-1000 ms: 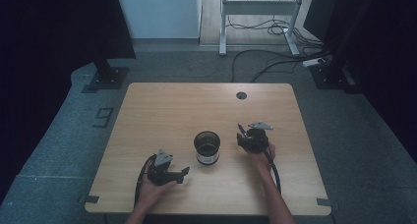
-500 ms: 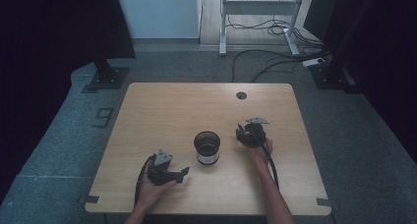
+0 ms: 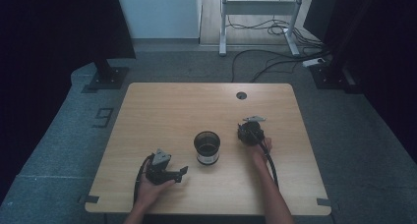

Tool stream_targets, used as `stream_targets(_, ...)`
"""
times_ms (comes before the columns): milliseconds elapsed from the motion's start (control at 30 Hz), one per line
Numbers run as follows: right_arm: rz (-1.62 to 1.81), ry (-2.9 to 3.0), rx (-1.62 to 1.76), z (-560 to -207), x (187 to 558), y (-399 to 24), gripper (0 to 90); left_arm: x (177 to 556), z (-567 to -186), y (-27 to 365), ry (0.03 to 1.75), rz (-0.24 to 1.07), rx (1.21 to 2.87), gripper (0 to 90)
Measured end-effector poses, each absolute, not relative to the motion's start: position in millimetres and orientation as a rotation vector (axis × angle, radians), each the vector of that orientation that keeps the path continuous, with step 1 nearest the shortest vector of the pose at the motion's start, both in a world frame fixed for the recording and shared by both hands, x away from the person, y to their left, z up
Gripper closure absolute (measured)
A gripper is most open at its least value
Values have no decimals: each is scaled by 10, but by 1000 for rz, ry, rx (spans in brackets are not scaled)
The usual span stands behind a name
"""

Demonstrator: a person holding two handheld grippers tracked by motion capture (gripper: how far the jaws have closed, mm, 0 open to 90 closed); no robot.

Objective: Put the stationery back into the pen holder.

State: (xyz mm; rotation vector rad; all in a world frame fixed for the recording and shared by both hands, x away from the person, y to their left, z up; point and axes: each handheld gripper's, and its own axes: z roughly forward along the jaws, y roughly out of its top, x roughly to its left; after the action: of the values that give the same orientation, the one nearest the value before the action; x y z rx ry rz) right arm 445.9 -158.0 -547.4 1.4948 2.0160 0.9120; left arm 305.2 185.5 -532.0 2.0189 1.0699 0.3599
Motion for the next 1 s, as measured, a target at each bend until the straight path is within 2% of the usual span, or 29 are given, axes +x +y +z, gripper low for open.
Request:
stream_targets(133, 914, 2024, 1506, -5464, 4466, -1620, 768, 3051, -5324, 1848, 1068, 359, 2022, 145)
stream_targets(200, 916, 2035, 1505, -5458, 4469, -1631, 778, 3048, -5324, 1847, 1068, 366, 2019, 145)
stream_targets(433, 968, 2038, 1540, -5400, 4421, -1693, 784, 3050, -5315, 1866, 1068, 378, 2007, 149)
stream_targets(1000, 1377, 1863, 1372, -4730, 3924, -1831, 783, 3040, -5296, 1882, 1068, 391, 2001, 150)
